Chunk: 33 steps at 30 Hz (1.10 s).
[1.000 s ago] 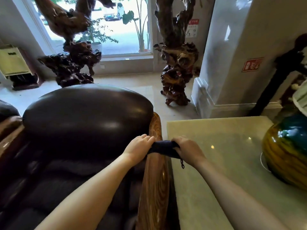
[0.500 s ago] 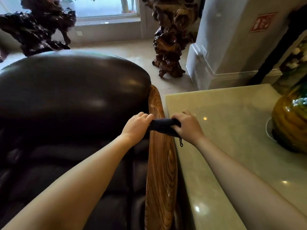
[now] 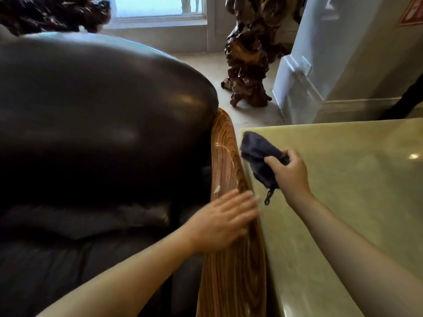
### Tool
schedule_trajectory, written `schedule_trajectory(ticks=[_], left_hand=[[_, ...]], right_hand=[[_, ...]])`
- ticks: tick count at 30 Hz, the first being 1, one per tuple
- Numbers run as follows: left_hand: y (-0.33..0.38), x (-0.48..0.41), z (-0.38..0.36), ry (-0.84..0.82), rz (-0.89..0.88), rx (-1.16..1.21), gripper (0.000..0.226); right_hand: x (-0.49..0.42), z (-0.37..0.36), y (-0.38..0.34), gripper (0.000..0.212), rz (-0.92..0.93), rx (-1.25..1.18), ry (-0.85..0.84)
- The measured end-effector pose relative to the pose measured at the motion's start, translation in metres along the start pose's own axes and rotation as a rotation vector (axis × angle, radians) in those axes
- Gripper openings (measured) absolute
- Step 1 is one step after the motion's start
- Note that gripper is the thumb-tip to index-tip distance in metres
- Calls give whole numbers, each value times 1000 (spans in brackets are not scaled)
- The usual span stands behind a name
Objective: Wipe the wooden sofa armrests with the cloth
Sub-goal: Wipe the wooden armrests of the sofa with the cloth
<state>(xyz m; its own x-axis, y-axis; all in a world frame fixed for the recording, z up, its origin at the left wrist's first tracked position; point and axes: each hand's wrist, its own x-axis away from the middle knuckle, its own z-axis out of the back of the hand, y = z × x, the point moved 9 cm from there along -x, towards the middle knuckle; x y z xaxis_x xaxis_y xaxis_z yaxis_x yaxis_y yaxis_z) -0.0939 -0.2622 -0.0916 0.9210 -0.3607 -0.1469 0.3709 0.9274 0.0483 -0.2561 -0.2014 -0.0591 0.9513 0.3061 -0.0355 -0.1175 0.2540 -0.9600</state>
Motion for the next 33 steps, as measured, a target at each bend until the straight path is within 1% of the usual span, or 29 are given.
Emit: schedule_trajectory(ticks=[2,3,4,6,7,9,11,13,14,16,17,20,21,23,25,26,30,33], left_hand=[[17,3,-36,-170,-96,104,52],[21,2,-46,-207,-112,154,54],[21,1,-49,-211,-121,184,55],[21,-1,-52,-178,-134,198,55],[23,-1,-52,-157,-151,204,54],[33,3,-59,-153,-230,225,49],[45,7,-64,-156,-295,241,46],[47,8,-62,-130,-293,269,45],[46,8,-61,-114,-282,275,44],[45,8,-59,-96,-257,271,43],[45,9,-59,-100,-255,269,42],[47,10,-60,-99,-286,227,43],[47,10,-60,-80,-302,190,44],[48,10,-65,-72,-327,126,46],[47,11,-71,-105,-331,111,46],[47,11,-71,-113,-336,115,46],[44,9,-66,-93,-345,171,45],[45,9,-66,-99,-357,79,46]], right_hand=[[-7,-12,-15,17,166,190,26],[-6,-23,-21,17,245,282,10],[-5,-37,-26,19,319,379,-25],[1,-73,-27,35,451,564,-131],[7,-94,-23,43,505,639,-216],[21,-130,-9,49,576,733,-390],[30,-146,2,50,572,730,-482],[33,-148,9,52,529,646,-516],[37,-150,13,54,537,662,-546],[53,-157,27,57,647,874,-587],[61,-159,32,58,701,960,-579],[45,-165,35,58,701,1051,-527],[27,-167,33,59,668,1056,-495],[-21,-168,31,59,529,1046,-430],[-58,-167,34,60,395,1002,-414],[-67,-168,35,60,377,984,-420],[-55,-165,36,55,442,905,-450],[-13,-151,32,51,570,899,-511]])
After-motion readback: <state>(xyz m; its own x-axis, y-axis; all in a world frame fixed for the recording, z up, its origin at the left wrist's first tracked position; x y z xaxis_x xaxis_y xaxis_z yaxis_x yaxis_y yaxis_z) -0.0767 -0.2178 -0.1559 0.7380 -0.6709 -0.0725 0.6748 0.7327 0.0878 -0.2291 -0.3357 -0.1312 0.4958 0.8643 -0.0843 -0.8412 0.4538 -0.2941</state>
